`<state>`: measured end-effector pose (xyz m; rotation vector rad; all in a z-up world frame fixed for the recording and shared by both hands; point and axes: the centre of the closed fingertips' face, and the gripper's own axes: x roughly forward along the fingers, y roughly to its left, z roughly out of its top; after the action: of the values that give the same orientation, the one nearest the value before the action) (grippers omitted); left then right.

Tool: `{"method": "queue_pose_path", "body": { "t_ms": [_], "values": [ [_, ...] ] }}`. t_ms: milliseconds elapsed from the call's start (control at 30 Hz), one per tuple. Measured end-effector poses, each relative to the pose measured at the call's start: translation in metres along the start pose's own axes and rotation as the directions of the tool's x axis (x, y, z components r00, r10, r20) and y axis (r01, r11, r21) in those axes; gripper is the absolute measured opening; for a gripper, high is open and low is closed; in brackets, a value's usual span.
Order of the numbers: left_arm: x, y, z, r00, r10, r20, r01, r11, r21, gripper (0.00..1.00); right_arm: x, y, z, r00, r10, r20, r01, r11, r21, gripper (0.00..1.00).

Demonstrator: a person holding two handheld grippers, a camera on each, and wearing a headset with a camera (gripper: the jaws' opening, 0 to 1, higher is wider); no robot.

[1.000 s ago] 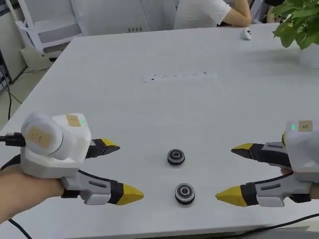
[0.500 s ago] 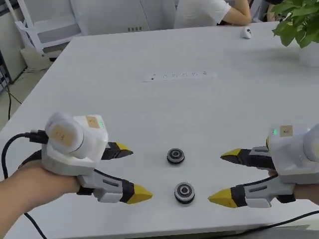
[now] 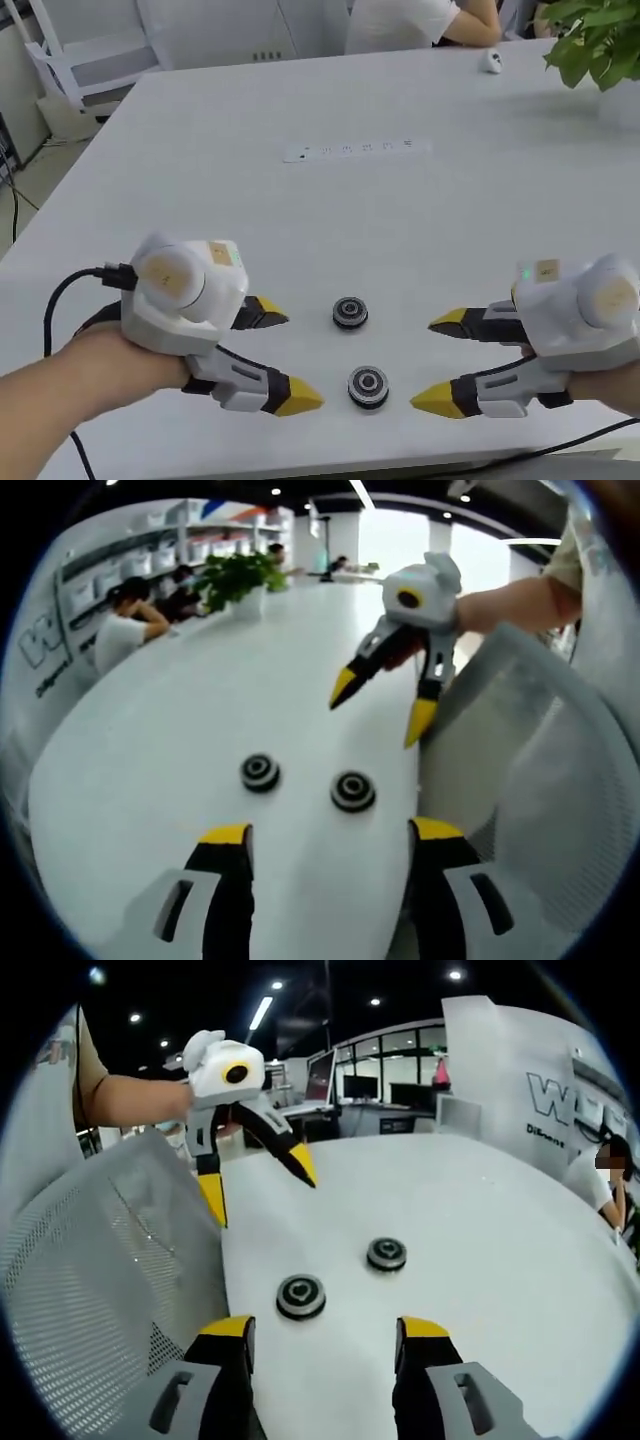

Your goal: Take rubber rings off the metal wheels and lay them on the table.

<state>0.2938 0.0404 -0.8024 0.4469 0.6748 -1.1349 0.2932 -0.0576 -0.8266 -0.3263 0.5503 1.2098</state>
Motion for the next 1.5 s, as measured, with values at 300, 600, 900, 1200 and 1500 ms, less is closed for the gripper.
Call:
{"method": "queue_pose_path", "body": {
  "t_ms": [300, 600, 900, 1200, 1500],
  "values": [
    [0.008, 0.001, 0.003, 0.9999, -0.013, -0.004, 0.014, 1.0, 0.004, 0.62, 0.01, 0.003, -0.002, 0.999, 0.038, -0.021, -0.039, 0.999, -0.023, 0.49],
    [0.019, -0.002, 0.007, 0.9994, -0.034, -0.006, 0.034, 0.999, 0.012, 0.58, 0.018, 0.005, -0.007, 0.9971, 0.062, -0.044, -0.064, 0.997, -0.039, 0.5],
    [0.031, -0.007, 0.005, 0.9984, -0.051, -0.025, 0.051, 0.998, 0.023, 0.54, 0.025, 0.007, -0.004, 0.9968, 0.075, -0.026, -0.075, 0.997, -0.018, 0.48],
    [0.041, -0.014, 0.006, 0.997, -0.07, -0.035, 0.071, 0.997, 0.039, 0.5, 0.031, 0.015, -0.007, 0.9949, 0.096, -0.03, -0.097, 0.995, -0.019, 0.48],
    [0.05, -0.019, 0.006, 0.9956, -0.084, -0.041, 0.085, 0.995, 0.042, 0.45, 0.034, 0.018, -0.009, 0.9938, 0.107, -0.03, -0.108, 0.994, -0.014, 0.47]
  ]
}}
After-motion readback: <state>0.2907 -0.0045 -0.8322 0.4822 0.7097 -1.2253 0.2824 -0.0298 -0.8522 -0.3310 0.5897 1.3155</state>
